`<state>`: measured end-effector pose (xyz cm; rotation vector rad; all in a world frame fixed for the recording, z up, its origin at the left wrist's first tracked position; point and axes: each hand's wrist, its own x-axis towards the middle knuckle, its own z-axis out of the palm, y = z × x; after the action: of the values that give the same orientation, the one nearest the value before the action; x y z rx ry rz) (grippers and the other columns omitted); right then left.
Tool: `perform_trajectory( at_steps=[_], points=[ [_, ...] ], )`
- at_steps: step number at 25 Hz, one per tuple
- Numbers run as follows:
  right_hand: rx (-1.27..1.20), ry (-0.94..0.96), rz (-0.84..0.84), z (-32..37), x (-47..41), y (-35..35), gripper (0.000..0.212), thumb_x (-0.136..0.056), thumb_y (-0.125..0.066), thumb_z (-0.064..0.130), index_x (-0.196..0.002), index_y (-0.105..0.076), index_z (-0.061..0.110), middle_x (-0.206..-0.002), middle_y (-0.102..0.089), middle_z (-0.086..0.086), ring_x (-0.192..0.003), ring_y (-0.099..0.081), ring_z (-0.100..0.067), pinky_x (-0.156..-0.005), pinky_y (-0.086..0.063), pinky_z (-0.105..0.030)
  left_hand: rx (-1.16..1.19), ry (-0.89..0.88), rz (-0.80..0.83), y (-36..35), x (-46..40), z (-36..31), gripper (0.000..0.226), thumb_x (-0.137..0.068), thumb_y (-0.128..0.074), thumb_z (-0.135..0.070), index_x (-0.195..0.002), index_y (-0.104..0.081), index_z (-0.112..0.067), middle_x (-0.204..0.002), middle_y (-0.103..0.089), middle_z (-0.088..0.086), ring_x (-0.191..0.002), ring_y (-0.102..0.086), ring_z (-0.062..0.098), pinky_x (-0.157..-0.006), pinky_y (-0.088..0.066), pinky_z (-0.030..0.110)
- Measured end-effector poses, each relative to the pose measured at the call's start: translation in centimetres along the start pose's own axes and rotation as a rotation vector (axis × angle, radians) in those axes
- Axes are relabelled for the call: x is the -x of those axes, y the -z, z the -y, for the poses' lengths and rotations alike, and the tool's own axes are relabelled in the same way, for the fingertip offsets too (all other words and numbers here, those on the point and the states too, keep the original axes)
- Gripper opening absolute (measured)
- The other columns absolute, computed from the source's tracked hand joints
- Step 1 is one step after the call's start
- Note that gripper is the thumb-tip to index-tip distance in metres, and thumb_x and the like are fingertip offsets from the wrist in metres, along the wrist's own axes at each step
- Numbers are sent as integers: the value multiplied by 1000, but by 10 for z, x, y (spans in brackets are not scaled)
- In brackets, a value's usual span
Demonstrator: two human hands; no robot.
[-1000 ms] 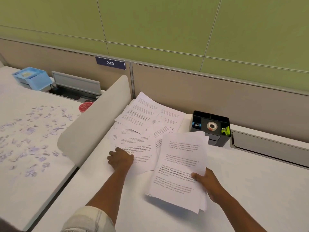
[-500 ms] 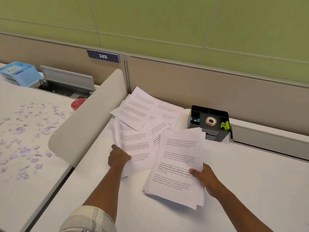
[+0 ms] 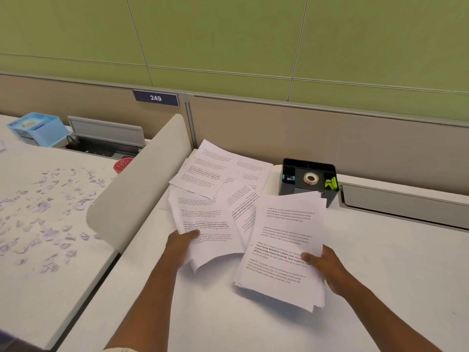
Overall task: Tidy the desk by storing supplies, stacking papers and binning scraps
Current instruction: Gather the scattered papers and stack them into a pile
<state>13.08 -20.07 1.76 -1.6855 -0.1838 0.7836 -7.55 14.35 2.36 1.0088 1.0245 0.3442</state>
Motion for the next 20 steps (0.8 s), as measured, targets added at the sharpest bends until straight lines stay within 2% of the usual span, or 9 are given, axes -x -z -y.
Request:
perform_trajectory(
  at_steps=[3,7,10,14,17,20],
  points=[
    [-21,0,-31,-3,9,12,39,-89,-67,3,-126,-58,11,-116,-71,-9,-100,-70,-31,-88,-57,-46,98,46,150,-5,21,-16,41,-87,-71,-6,-127,-62,-1,-122,-70,18,-108,-69,35,-96,-53,44],
    [-93,-14,-66,-8,20,21,38,-90,-65,1,-126,-58,11,-116,-71,-10,-99,-70,-31,-80,-58,-42,139,-10,358,-25,51,-48,55,-82,-78,-19,-132,-60,-6,-126,-68,16,-113,-68,32,-86,-60,40],
    [-135,-27,-68,-9,25,17,37,-90,-65,0,-126,-59,10,-116,-71,-10,-100,-70,-31,-81,-58,-43,177,-69,488,-49,74,-66,53,-81,-77,-22,-130,-63,-6,-129,-66,18,-113,-68,32,-85,-58,40],
    [-140,13,-2,2,32,2,35,-90,-68,7,-123,-61,14,-109,-74,-3,-95,-73,-25,-74,-61,-36,150,-111,605,-76,94,-77,52,-83,-75,-22,-131,-63,-6,-129,-67,16,-116,-66,30,-89,-57,39],
    [-153,59,52,15,35,-1,40,-88,-71,12,-126,-60,15,-114,-73,-7,-99,-72,-27,-79,-61,-40,-39,-117,580,-91,102,-65,47,-84,-77,-13,-128,-64,-6,-126,-69,15,-114,-68,30,-86,-59,36],
    [-220,83,113,26,37,1,44,-86,-74,14,-128,-60,14,-119,-71,-10,-105,-70,-32,-85,-59,-48,-271,-138,374,-104,106,-45,40,-76,-82,-6,-115,-70,-7,-115,-74,14,-94,-75,26,-72,-61,32]
  ],
)
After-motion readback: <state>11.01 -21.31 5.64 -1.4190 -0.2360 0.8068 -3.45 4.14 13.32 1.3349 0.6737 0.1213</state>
